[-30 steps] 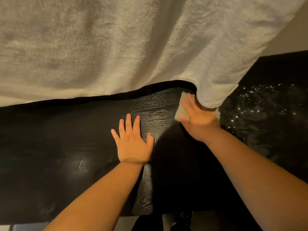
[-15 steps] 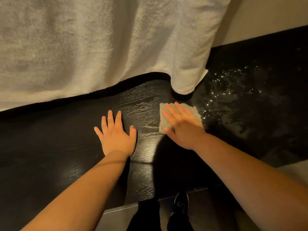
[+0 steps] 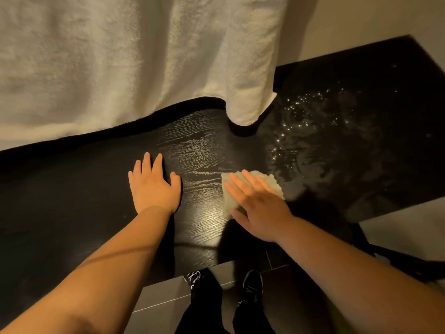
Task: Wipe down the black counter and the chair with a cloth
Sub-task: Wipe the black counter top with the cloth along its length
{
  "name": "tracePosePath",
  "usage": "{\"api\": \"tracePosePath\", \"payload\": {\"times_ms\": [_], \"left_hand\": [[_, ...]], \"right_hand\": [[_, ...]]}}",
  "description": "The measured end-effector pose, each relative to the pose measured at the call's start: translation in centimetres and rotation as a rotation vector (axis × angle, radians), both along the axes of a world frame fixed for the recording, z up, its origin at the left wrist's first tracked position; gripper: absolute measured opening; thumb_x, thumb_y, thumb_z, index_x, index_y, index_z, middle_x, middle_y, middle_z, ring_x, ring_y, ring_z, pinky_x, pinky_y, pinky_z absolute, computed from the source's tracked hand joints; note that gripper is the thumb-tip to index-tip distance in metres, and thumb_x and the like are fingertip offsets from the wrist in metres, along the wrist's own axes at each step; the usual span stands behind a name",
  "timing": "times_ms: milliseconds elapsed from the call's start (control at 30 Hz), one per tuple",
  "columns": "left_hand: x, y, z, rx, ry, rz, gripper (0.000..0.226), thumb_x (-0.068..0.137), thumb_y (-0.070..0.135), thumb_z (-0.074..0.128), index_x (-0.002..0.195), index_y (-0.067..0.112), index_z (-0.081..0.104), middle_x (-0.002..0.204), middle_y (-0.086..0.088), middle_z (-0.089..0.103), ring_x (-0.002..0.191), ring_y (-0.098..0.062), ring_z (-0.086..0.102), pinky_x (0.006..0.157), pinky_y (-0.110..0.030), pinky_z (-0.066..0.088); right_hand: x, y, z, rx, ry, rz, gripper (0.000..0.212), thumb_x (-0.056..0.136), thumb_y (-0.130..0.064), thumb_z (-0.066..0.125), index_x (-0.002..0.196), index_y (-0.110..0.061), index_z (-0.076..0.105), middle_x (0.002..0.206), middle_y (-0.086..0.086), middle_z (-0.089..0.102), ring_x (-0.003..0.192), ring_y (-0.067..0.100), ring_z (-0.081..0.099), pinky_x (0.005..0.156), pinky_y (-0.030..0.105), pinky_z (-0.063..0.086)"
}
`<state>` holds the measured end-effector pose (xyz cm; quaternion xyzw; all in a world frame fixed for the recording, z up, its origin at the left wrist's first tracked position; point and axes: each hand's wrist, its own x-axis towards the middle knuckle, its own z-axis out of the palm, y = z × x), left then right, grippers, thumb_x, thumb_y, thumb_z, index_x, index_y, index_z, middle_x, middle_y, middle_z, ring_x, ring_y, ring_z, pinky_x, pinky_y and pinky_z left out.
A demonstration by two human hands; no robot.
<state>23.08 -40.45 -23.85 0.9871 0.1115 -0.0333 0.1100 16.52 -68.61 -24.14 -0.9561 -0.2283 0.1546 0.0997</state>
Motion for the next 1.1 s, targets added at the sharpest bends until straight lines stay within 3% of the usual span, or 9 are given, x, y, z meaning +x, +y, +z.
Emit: {"api": "tracePosePath", "payload": {"times_ms": [167,300,433,500,667,767,867,1000,1100], "left_hand": [[-0.5,-0.4,0.1,-0.011,-0.026,-0.084,0.058,0.105,0.039,0.045,0.160,0.022,0.044,0.171,-0.010,0.031,0.158,-0.036,0.023,0.130,-0.054,0.017],[-1.4,-2.1,0.8,-0.034,0.022,-0.133,0.061,0.103,0.041,0.051,0.159,0.018,0.045,0.170,-0.013,0.031,0.158,-0.037,0.023,0.129,-0.056,0.017],[-6.0,-6.9,1.0,0.010,0.064,-0.408,0.068,0.098,0.051,0.045,0.160,0.022,0.042,0.172,-0.010,0.029,0.159,-0.036,0.021,0.129,-0.058,0.015],[-8.0,-8.9,0.6,0.043,0.080,-0.459,0.073,0.094,0.053,0.039,0.162,0.024,0.039,0.173,-0.008,0.027,0.160,-0.035,0.019,0.129,-0.059,0.014],[-8.7,-9.3,0.4,0.046,0.068,-0.427,0.074,0.094,0.056,0.038,0.163,0.027,0.036,0.174,-0.003,0.023,0.161,-0.031,0.014,0.130,-0.057,0.013],[-8.5,-9.5,0.3,0.059,0.051,-0.420,0.073,0.094,0.055,0.041,0.161,0.028,0.037,0.174,-0.003,0.024,0.160,-0.031,0.016,0.130,-0.056,0.013],[-8.8,-9.7,0.4,0.052,0.041,-0.419,0.073,0.093,0.055,0.041,0.161,0.028,0.038,0.174,-0.003,0.024,0.160,-0.031,0.016,0.130,-0.055,0.014],[-8.6,-9.6,0.4,0.030,0.030,-0.416,0.073,0.093,0.054,0.044,0.160,0.027,0.040,0.173,-0.004,0.027,0.159,-0.032,0.018,0.129,-0.056,0.016],[-8.6,-9.6,0.3,0.031,0.031,-0.423,0.072,0.094,0.053,0.047,0.160,0.026,0.040,0.172,-0.005,0.028,0.159,-0.033,0.019,0.129,-0.057,0.017]], "right_hand": [[4.7,-1.8,-0.1,-0.041,0.014,-0.168,0.070,0.107,-0.056,0.021,0.166,-0.031,-0.007,0.173,-0.009,-0.013,0.159,0.019,-0.018,0.129,0.044,-0.004],[1.3,-0.3,-0.2,-0.058,0.008,-0.213,0.075,0.103,-0.059,0.013,0.167,-0.024,-0.005,0.174,0.000,-0.014,0.159,0.028,-0.018,0.129,0.048,-0.003],[-5.5,-1.4,-0.8,0.085,-0.131,-0.096,0.074,0.099,-0.054,0.048,0.164,-0.024,0.029,0.173,0.001,0.020,0.160,0.029,0.014,0.129,0.051,0.017],[-6.2,-3.8,-1.0,0.089,-0.131,-0.035,0.072,0.098,-0.054,0.050,0.162,-0.025,0.033,0.172,-0.001,0.024,0.159,0.027,0.018,0.127,0.052,0.021],[-5.1,-9.1,-1.1,-0.026,-0.096,-0.146,0.071,0.103,-0.058,0.031,0.166,-0.029,0.016,0.174,-0.004,0.008,0.161,0.024,0.002,0.129,0.050,0.011],[-6.5,-6.1,-1.8,-0.038,-0.168,-0.312,0.070,0.105,-0.053,0.026,0.167,-0.022,0.016,0.174,0.004,0.001,0.160,0.034,0.000,0.128,0.054,0.011],[-8.2,-1.3,-2.2,-0.036,-0.088,-0.216,0.073,0.100,-0.054,0.013,0.167,-0.024,0.006,0.171,0.001,-0.017,0.158,0.033,-0.016,0.128,0.051,-0.005],[-8.2,-3.3,-2.2,0.055,-0.122,-0.070,0.071,0.101,-0.057,0.030,0.166,-0.029,0.018,0.175,-0.003,0.007,0.161,0.028,0.000,0.130,0.048,0.005],[-7.4,-8.8,-2.2,0.029,-0.212,-0.287,0.070,0.100,-0.051,0.051,0.163,-0.027,0.033,0.171,0.001,0.025,0.159,0.029,0.019,0.127,0.051,0.022]]}}
